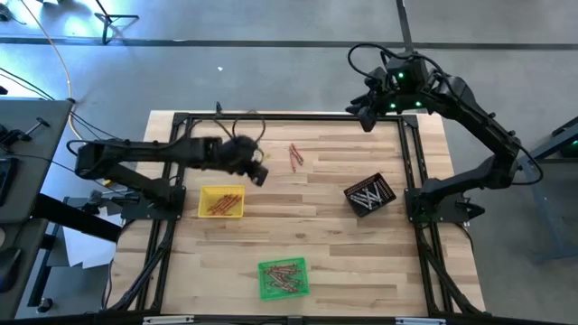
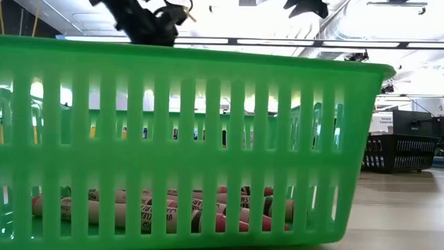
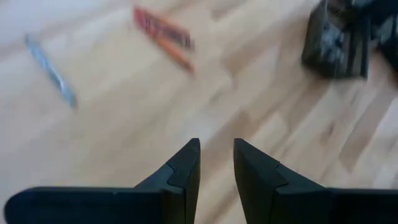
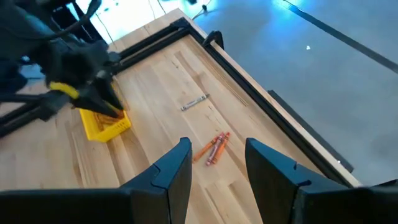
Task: Sort crayons
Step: Put the gray crayon into the black bin
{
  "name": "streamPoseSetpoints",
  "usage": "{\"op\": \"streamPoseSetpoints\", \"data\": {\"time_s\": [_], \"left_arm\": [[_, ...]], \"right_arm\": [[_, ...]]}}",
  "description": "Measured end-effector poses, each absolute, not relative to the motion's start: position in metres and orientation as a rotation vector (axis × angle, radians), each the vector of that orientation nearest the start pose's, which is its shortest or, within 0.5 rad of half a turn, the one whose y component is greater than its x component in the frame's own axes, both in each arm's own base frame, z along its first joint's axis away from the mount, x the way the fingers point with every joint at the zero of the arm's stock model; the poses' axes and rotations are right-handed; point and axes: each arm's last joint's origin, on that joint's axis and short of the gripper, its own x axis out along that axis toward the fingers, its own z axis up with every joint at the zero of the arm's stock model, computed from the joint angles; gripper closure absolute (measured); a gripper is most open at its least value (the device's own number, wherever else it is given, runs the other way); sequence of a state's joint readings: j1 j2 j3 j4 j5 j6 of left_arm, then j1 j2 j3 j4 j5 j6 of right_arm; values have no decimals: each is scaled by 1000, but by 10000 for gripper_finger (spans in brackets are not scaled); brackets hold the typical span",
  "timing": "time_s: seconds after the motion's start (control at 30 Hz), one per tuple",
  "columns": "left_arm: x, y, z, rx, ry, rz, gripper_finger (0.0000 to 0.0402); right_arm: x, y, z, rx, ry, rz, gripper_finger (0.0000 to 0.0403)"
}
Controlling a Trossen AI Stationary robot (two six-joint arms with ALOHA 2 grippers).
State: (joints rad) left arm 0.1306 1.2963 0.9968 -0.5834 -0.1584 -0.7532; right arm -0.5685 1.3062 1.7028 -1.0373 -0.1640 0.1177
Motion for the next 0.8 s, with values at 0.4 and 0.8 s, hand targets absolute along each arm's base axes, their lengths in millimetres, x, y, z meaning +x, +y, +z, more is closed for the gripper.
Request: {"op": "streamPoseSetpoints", "data": {"time_s": [0.4,0.8], "left_arm": [[274,83,278,-649,516,524,316],[268,95,277,-605,551,510,316]], "right_arm": [[252,-125,375,405,733,-512,261],[324,-138,233,700,762,-582,261]]}}
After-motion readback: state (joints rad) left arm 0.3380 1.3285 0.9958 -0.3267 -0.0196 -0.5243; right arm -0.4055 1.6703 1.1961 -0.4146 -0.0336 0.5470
